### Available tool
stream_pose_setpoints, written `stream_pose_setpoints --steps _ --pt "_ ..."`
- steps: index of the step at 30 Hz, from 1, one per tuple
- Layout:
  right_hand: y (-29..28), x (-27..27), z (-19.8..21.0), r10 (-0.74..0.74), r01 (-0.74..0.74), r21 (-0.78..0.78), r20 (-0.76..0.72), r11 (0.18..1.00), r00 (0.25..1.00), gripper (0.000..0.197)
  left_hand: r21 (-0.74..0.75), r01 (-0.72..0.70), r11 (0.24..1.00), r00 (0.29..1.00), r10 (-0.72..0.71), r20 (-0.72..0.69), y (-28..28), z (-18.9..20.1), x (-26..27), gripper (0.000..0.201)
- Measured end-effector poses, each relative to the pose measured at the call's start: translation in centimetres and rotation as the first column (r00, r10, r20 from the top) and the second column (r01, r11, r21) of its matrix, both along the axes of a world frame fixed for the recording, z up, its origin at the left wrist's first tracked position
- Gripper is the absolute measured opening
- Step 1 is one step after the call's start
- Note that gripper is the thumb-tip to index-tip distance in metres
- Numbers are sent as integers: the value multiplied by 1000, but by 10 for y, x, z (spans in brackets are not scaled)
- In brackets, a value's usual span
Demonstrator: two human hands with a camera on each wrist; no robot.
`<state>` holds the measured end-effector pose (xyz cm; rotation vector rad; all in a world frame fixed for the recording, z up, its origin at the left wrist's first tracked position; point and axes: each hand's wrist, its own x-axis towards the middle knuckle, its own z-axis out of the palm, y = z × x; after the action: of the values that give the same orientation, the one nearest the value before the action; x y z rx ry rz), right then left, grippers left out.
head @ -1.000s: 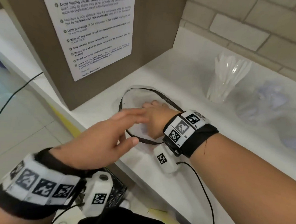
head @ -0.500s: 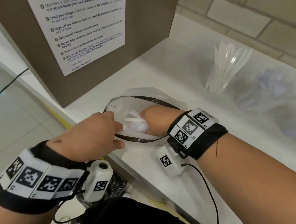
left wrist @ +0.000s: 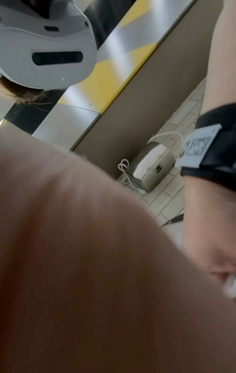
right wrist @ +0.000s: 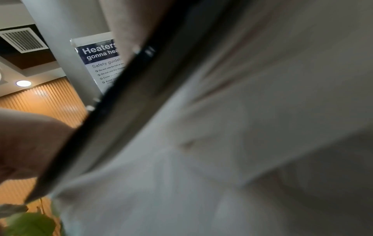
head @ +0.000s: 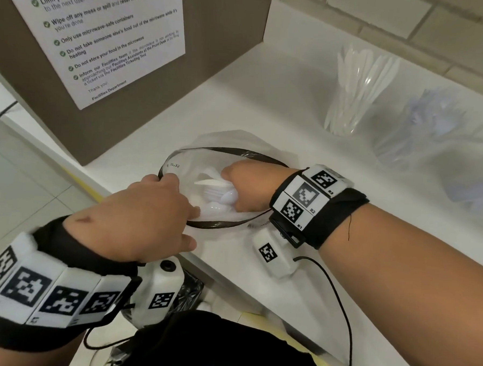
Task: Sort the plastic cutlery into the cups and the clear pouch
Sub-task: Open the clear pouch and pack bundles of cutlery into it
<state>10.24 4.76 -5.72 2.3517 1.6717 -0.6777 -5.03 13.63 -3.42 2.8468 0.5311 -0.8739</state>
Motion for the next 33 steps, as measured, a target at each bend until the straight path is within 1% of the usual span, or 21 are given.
stream_pose_setpoints --steps 3,6,9,10,13,14,15,16,17,20,21,22,23,25,26,27,28,30,31,32,33 --pt "0 0 -3 -26 26 6 -18 1000 1000 12 1 29 1000 999 -29 -46 -5 5 -1 58" --pt "-1 1 0 -42 41 -27 -24 999 999 12 -12 17 1000 997 -18 -73 -8 6 -1 59" --pt "-7 4 14 -66 65 -23 -37 998 997 24 14 -10 1000 997 11 -70 -9 4 -2 57" --pt "-9 6 17 -63 62 -19 -41 998 997 24 21 -30 999 997 31 -66 -8 2 -1 56" --pt "-15 6 20 -28 28 2 -95 1000 995 12 40 -93 995 995 94 -28 -5 -1 4 48" --pt "-17 6 19 -23 21 -16 -113 1000 993 7 43 -114 993 993 114 -7 -3 -3 6 45" --pt "-18 5 18 -14 13 -5 -132 1000 991 8 41 -132 990 991 132 15 0 -5 8 42" --pt "-20 5 16 -18 18 -7 -140 1000 990 18 36 -144 989 989 143 38 2 -7 10 39" --pt "-21 3 15 -20 23 13 -158 1000 987 23 33 -149 988 988 147 57 5 -9 11 36" --pt "-24 4 15 -38 63 99 -234 993 971 28 39 -158 987 983 153 105 13 -13 12 27" --pt "-25 3 16 -56 97 135 -276 986 960 28 62 -155 986 982 147 118 14 -12 12 26" --pt "-26 3 17 -84 142 168 -313 976 946 23 105 -132 986 985 119 123 14 -10 13 27" --pt "-26 4 18 -93 172 220 -329 960 940 19 160 -88 983 991 71 109 13 -8 14 29" --pt "-25 8 17 -119 229 325 -325 917 938 39 235 16 972 998 -32 63 10 -6 17 40" --pt "-25 11 17 -148 276 370 -339 887 929 43 231 64 971 997 -74 36 7 -5 17 47" --pt "-25 13 17 -171 317 404 -356 858 919 41 190 102 976 994 -108 21 4 -6 15 54" --pt "-25 15 19 -180 345 428 -379 836 908 35 110 118 987 992 -122 31 2 -8 13 64" --pt "-25 17 20 -171 384 448 -445 807 879 30 -92 71 993 994 -63 91 2 -7 8 89" --pt "-26 17 22 -165 415 446 -498 793 851 30 -168 39 985 991 -16 135 4 -7 7 99" --pt "-27 16 24 -148 457 440 -576 773 804 32 -208 15 978 982 25 186 6 -9 8 102" --pt "-29 16 25 -122 507 428 -662 748 739 35 -215 -5 976 971 57 233 10 -12 9 99"
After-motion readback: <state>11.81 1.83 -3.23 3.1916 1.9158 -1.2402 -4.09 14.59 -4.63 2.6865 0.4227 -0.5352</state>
